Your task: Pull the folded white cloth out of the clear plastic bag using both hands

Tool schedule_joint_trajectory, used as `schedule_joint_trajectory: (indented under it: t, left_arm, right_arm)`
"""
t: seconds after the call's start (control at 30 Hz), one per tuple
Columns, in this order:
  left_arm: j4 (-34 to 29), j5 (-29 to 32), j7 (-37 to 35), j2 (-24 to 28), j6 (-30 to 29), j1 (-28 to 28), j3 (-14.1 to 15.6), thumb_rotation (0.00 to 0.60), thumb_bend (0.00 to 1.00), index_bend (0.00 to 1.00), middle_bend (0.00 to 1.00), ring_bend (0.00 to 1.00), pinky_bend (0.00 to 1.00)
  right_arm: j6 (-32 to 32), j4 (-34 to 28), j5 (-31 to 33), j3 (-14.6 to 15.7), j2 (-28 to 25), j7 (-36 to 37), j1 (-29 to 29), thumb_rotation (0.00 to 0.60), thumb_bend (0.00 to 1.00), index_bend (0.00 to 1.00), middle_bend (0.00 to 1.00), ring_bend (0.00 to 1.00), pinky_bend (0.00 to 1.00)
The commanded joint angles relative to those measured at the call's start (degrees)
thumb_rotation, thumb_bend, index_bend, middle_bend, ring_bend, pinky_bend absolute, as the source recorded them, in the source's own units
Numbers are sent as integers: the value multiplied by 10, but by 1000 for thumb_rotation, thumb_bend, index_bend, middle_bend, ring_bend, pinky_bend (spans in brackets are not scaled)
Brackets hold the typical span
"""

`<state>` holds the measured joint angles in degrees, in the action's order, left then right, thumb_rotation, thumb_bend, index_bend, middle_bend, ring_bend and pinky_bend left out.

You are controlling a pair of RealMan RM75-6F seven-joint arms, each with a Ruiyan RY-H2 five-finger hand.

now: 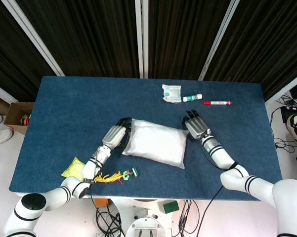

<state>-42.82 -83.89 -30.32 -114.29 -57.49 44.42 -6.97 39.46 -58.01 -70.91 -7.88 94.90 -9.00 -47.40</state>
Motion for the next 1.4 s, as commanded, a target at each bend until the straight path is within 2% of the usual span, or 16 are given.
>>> schedule_joint_trajectory:
  t: [0.03,0.17,0.4,0.63,0.93,1.4]
  left_arm:
    - [2,1,0,-1,1,-1,0,600,606,772,288,35,22]
    - [5,2,0,-1,2,-2,-1,600,606,772,288,35,23]
    - [3,1,1,3,-3,-6,1,600,606,774,288,35,23]
    - [-10,1,5,22,-19,-14,-1,600,606,774,288,35,23]
    - [-37,8,9,76,-53,-44,-6,600,607,774,288,35,23]
    - [-51,49,28,152,-60,-91,-22,600,606,774,286,35,22]
  right_arm:
    - [2,4,-4,2,4,6,1,600,362,489,270,2,2]
    - [14,16,-15,4,13,21,4,600,448,569,309,26,19]
    - [39,29,-34,7,16,42,11,600,517,720,391,67,44]
    - [64,19,-44,10,-3,51,27,600,530,741,402,71,45]
    - [103,-3,-41,13,-55,66,67,600,530,742,402,71,45]
    - [134,42,-25,15,-89,131,132,600,530,740,402,71,45]
